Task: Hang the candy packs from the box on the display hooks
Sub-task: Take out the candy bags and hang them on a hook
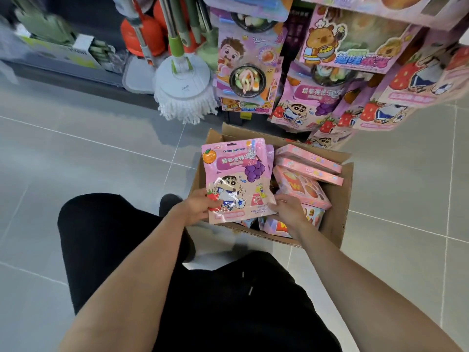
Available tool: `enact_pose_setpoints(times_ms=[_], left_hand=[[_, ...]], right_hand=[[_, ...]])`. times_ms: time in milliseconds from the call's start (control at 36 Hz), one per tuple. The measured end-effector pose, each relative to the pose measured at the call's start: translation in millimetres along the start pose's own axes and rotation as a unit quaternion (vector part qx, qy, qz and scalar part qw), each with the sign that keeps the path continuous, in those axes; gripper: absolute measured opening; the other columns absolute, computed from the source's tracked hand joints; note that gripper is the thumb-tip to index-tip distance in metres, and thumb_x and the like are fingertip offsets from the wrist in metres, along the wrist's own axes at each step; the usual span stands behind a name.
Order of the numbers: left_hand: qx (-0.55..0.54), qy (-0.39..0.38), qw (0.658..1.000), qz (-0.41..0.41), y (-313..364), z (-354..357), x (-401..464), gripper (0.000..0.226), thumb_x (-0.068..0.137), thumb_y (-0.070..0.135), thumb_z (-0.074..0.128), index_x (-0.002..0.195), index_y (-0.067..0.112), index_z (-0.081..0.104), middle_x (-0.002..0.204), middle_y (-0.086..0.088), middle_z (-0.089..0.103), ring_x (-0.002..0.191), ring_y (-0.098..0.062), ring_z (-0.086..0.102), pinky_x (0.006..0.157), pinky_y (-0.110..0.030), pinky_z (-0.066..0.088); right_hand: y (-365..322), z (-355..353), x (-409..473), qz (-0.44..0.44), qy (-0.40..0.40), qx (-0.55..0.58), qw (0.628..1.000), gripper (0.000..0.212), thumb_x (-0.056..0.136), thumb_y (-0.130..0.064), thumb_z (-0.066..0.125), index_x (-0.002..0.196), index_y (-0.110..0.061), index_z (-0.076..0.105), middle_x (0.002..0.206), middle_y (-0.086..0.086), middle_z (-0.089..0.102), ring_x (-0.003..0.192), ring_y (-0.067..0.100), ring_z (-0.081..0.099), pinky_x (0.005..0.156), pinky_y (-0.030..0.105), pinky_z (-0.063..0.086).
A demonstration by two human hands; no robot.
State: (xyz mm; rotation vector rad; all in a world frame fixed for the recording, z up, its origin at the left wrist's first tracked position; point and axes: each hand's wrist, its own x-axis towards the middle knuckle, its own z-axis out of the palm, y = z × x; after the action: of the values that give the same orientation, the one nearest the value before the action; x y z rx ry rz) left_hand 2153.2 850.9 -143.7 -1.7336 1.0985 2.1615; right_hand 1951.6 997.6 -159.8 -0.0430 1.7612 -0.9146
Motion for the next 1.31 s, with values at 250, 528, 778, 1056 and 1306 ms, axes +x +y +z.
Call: enact_pose_setpoints(times_ms=[250,528,778,1056,1306], left_hand=[[0.012,-0.015,0.998,0.051,16,-37,-31,0.037,0.084,0.010,0.074,0.120,0.016,0.064,0.111,-0.009,0.075,0.097,-0.024,0.073,0.082,-0.039,0.059],[-0.068,0.164,0.972,0.155,27,-50,-31,0.015,0.091,0.007,0.068,0.100,0.018,0.066,0.080,0.002,0.078,0.066,-0.013,0.075,0.052,-0.026,0.058],[-0.027,0.164,0.967,0.192,24,-44,-25,0.017,0.091,0.004,0.068,0.098,0.020,0.066,0.073,0.012,0.076,0.067,-0.011,0.075,0.053,-0.022,0.056],[0.011,0.174,0.970,0.169,36,-35,-21,0.018,0.088,0.015,0.074,0.094,0.029,0.063,0.088,0.007,0.074,0.071,-0.011,0.075,0.058,-0.028,0.060],[0.008,0.180,0.971,0.155,39,-43,-25,0.023,0.086,0.012,0.075,0.107,0.017,0.066,0.097,-0.002,0.076,0.078,-0.018,0.076,0.063,-0.032,0.062]], right_hand=[[-28,9,-14,-0.057,-0.109,-0.038,0.992,0.020,0.084,0.011,0.070,0.075,-0.006,0.063,0.086,0.004,0.069,0.070,0.012,0.067,0.051,0.019,0.052],[-26,40,31,0.002,0.028,0.001,1.000,0.032,0.100,-0.021,0.060,0.100,0.010,0.069,0.091,0.015,0.072,0.092,0.034,0.073,0.087,0.045,0.059],[-36,53,60,0.059,0.088,-0.230,0.967,0.055,0.089,-0.014,0.061,0.139,0.002,0.044,0.132,0.017,0.055,0.115,0.034,0.058,0.080,0.033,0.047],[-42,67,74,0.033,0.125,-0.191,0.973,0.026,0.083,-0.025,0.078,0.096,-0.006,0.065,0.097,0.009,0.068,0.081,0.023,0.059,0.067,0.030,0.046],[-45,74,76,-0.012,0.140,-0.106,0.984,0.018,0.091,-0.014,0.066,0.085,-0.012,0.049,0.088,0.008,0.057,0.083,0.024,0.055,0.070,0.029,0.038]])
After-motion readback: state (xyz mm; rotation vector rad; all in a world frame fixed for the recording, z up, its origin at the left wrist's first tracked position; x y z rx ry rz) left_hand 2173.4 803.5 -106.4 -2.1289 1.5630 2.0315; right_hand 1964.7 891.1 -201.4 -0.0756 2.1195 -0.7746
